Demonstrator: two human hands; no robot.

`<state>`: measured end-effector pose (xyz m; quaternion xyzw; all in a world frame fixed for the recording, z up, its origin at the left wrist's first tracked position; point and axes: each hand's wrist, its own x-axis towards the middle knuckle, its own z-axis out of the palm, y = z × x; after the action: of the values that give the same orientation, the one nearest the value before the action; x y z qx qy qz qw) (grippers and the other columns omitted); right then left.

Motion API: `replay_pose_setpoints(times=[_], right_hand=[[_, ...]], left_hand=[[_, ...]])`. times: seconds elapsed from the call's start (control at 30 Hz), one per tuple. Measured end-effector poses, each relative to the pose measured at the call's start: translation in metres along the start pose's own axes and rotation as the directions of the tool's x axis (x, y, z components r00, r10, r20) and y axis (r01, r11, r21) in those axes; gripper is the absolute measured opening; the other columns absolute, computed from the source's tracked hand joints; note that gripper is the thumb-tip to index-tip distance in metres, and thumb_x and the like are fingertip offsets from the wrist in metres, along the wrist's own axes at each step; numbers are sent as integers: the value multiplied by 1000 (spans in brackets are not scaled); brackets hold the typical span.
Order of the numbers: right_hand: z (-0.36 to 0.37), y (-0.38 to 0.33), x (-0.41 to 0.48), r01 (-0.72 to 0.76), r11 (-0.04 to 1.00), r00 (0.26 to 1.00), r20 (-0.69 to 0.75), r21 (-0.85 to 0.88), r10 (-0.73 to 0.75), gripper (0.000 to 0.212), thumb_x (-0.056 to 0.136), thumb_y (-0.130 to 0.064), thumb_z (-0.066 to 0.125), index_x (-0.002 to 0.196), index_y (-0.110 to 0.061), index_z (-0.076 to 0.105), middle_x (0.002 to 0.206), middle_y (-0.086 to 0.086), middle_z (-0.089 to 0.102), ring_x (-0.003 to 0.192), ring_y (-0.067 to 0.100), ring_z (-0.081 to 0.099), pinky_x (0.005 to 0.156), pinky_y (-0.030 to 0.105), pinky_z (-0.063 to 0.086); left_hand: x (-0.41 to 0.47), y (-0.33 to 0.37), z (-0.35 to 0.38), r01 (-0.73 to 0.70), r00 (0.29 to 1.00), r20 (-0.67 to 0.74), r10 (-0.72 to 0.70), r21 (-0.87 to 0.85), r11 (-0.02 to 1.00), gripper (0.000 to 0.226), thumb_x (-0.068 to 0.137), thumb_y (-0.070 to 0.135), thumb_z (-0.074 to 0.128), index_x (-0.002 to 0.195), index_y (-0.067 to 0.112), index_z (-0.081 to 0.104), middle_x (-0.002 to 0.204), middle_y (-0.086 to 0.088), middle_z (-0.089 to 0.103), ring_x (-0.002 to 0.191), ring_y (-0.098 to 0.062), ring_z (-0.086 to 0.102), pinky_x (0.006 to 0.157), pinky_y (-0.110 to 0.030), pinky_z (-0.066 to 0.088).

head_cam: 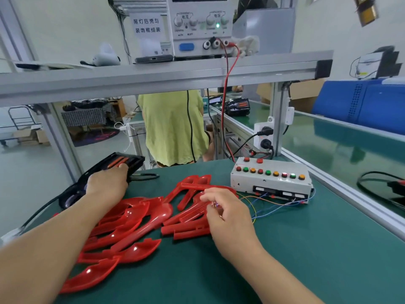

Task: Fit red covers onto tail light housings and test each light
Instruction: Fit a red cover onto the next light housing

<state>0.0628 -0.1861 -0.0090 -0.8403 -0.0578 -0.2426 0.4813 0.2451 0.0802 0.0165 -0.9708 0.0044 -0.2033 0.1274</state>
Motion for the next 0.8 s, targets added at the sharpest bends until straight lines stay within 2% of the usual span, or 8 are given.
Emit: replay_pose_setpoints(times=[0.13, 0.23, 0.3, 0.37, 0.5, 0.63, 0.7, 0.8], right_hand=[[2, 0, -2, -24, 999, 1000, 4, 40, 24, 29, 96, -5, 53, 105, -24, 72, 110, -21, 64, 107, -11, 53, 87, 1, 36], [4, -2, -3, -201, 946, 977, 115, 255, 177, 19, 96, -12, 60, 103, -26, 71, 103, -12, 71, 98, 1, 65, 87, 14, 51], [4, -7, -5, -371, 815, 925, 254, 446, 282, 16, 93, -20, 67, 109, -17, 69, 106, -1, 72, 98, 11, 70, 83, 23, 57], [3, -12, -4, -492, 649, 867, 391, 580, 308, 46, 86, -42, 69, 114, -7, 62, 112, 3, 68, 103, 14, 69, 84, 27, 58], [-11, -19, 0, -557, 359, 830, 493, 749, 260, 68, 77, -61, 51, 125, -14, 62, 129, 13, 66, 114, 20, 64, 95, 45, 54], [-25, -6, 6, -547, 231, 827, 477, 805, 297, 48, 84, -55, 59, 103, -15, 77, 112, 10, 73, 102, 25, 67, 107, 48, 42], [-27, 0, 9, -559, 163, 808, 491, 813, 325, 39, 84, -41, 65, 105, -10, 75, 109, 14, 71, 101, 28, 65, 106, 47, 43], [-27, 6, 12, -556, 152, 803, 481, 817, 352, 23, 86, -23, 62, 83, -5, 76, 81, 13, 73, 74, 26, 70, 75, 35, 59]], left_hand=[[-19, 16, -48, -36, 994, -103, 30, -54, 998, 24, 94, 34, 53, 111, 18, 48, 82, -1, 62, 79, -31, 64, 55, -32, 34], [-50, 39, -86, -93, 986, -153, 71, -136, 986, 21, 93, 35, 53, 105, 19, 47, 65, 4, 41, 75, -32, 62, 59, -33, 35], [-77, 56, -109, -146, 975, -193, 108, -195, 970, 22, 91, 37, 54, 104, 21, 46, 70, 0, 53, 78, -34, 64, 60, -33, 34], [-103, 76, -129, -195, 960, -239, 147, -191, 962, 22, 90, 39, 54, 105, 25, 48, 86, -4, 68, 84, -34, 67, 61, -33, 32], [-153, 124, -139, -316, 933, -225, 281, -138, 939, 17, 93, 35, 51, 107, 27, 47, 100, -3, 70, 89, -27, 70, 61, -32, 35], [-176, 152, -138, -395, 902, -241, 357, -132, 909, 32, 75, 27, 75, 96, 22, 52, 84, -2, 68, 70, -20, 70, 51, -29, 28], [-180, 159, -136, -425, 890, -240, 388, -124, 897, 45, 50, 31, 89, 82, 22, 59, 64, -1, 63, 50, -16, 64, 46, -25, 22], [-184, 165, -133, -475, 862, -288, 418, -166, 864, 50, 30, 40, 95, 64, 22, 61, 49, 3, 55, 35, -11, 54, 41, -19, 19]])
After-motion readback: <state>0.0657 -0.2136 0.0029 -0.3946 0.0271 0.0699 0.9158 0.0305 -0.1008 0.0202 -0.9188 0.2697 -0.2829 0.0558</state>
